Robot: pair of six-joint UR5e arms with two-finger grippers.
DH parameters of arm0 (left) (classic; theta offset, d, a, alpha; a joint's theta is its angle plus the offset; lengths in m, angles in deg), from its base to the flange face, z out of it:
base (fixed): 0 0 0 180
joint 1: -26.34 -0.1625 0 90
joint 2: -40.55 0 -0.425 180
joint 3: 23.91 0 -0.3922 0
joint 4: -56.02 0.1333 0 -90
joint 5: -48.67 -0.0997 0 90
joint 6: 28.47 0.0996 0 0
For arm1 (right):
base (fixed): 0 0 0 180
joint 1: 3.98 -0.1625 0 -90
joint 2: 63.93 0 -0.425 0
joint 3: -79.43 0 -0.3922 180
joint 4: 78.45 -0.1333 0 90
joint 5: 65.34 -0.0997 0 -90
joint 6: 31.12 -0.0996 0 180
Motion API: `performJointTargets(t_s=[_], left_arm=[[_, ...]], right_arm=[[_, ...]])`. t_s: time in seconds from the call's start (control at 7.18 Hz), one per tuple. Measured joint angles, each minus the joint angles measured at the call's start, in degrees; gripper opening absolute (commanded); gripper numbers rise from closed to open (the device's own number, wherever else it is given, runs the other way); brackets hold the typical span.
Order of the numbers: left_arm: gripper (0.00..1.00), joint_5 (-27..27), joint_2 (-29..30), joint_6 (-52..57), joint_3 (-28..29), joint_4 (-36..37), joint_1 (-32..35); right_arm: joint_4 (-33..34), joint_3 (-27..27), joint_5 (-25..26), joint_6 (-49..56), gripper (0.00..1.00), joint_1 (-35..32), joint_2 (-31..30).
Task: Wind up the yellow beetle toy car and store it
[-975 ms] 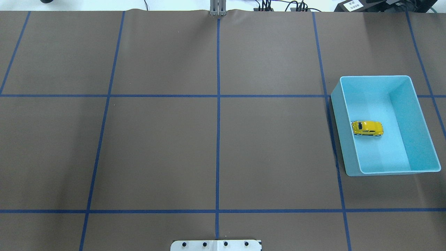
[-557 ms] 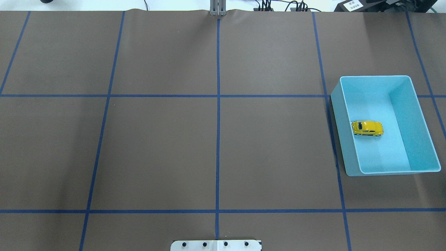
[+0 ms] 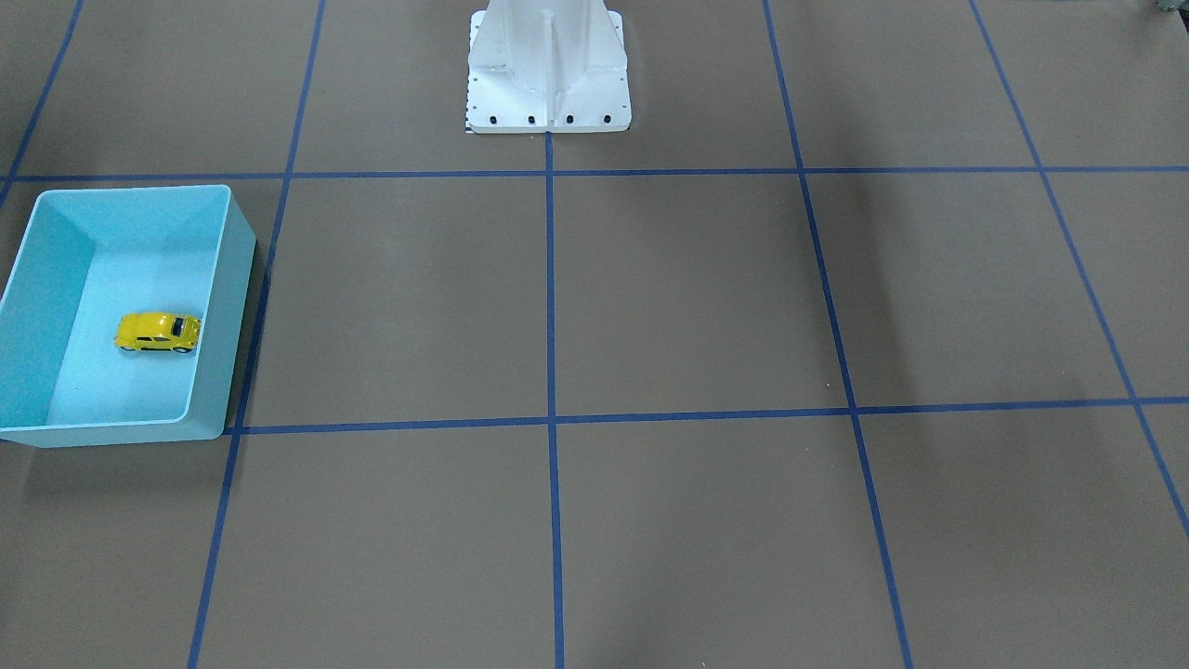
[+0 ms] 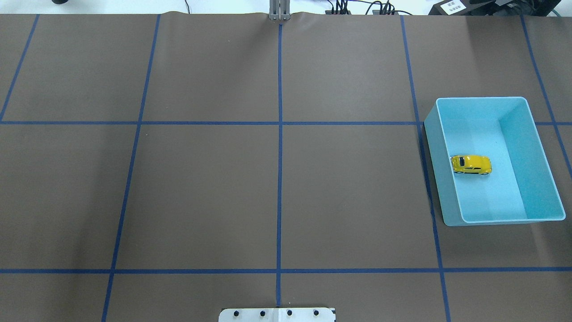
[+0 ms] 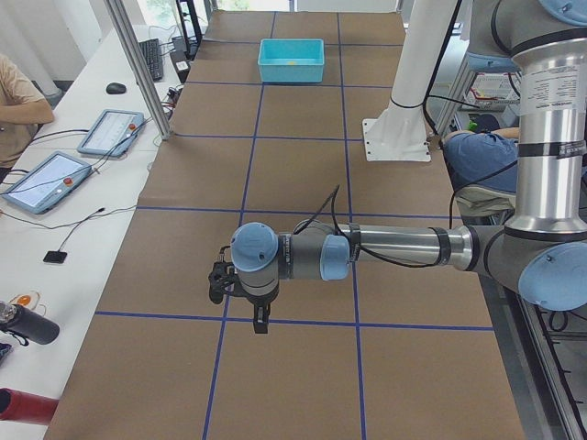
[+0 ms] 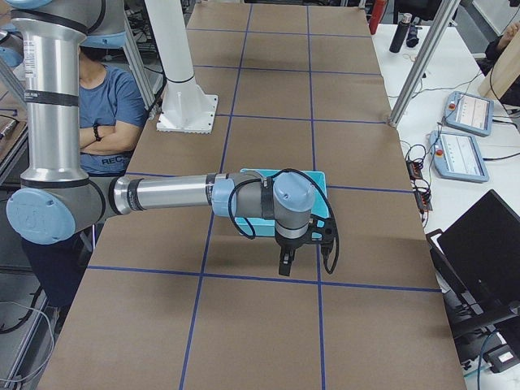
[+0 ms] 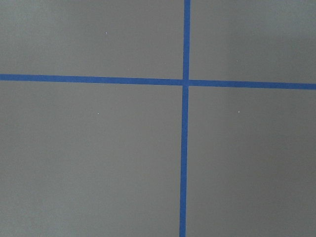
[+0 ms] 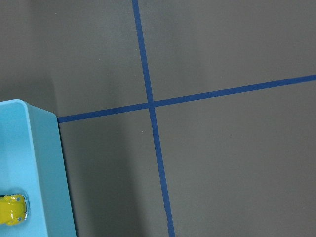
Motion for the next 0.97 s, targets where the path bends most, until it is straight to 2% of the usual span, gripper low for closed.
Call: performJointTargets(t_s=[0.97], left_arm=[[1.0,0.04,-0.83,0.0,-0.52,-0.04,0.01]], right_arm=[[-0.19,-0.17,-0.06,0.15,1.0,0.28,-0.36]])
